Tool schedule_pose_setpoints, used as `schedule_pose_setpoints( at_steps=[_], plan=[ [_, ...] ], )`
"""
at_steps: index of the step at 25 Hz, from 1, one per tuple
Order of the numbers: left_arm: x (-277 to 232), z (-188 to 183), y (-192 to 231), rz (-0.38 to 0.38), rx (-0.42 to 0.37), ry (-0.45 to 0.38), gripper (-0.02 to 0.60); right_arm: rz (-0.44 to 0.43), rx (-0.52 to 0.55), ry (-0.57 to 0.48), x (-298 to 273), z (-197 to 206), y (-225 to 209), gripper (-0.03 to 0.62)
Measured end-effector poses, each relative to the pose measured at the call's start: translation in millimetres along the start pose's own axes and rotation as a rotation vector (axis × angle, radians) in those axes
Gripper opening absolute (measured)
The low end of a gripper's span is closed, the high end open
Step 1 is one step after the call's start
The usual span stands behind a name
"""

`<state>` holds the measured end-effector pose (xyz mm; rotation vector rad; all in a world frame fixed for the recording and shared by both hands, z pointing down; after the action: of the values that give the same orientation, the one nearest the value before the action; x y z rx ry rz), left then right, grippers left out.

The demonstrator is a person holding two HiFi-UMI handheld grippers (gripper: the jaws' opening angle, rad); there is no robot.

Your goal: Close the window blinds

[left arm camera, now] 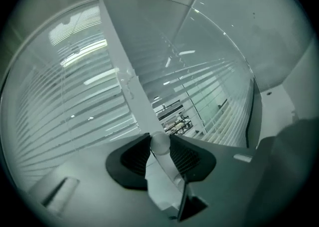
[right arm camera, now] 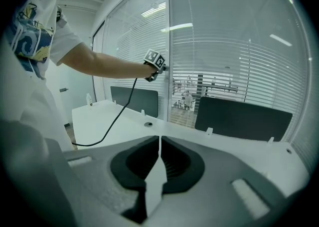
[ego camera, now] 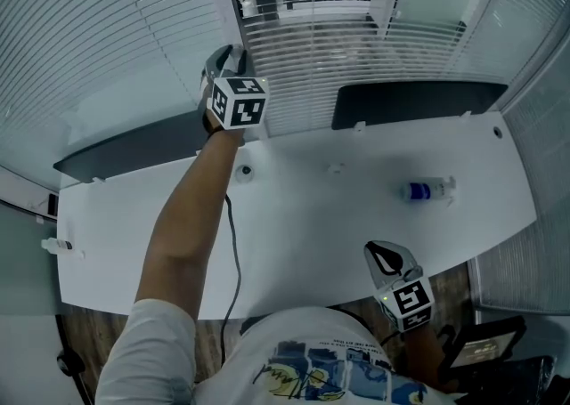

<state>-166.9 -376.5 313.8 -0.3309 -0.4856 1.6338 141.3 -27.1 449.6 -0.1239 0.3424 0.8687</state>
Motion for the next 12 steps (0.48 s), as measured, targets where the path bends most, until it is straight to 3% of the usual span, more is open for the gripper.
schedule_pose_setpoints(
  at_steps=[6,12],
  plan=[
    [1.5,0.1,4.9,-0.042,0.205,0.002,0.13,-0.002,0.001,0.005,-0.9,0.2,0.6,0.006],
    [3.5,3.2,11.1,-0.078,0.479,-0.007,0.13,-0.005,-0.003,0.0,-2.2,-1.6,1.6,0.006]
  ],
)
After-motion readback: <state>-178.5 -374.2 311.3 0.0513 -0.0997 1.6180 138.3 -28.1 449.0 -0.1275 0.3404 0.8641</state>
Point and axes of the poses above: the fingertips, and each gripper's own axes: x backward along the fingers, y to its left, z out of its underside, the point moved 7 cm from there along x, backward along the fingers, and after that the axes turned 11 degrees about -y, right-handed, at the moved point
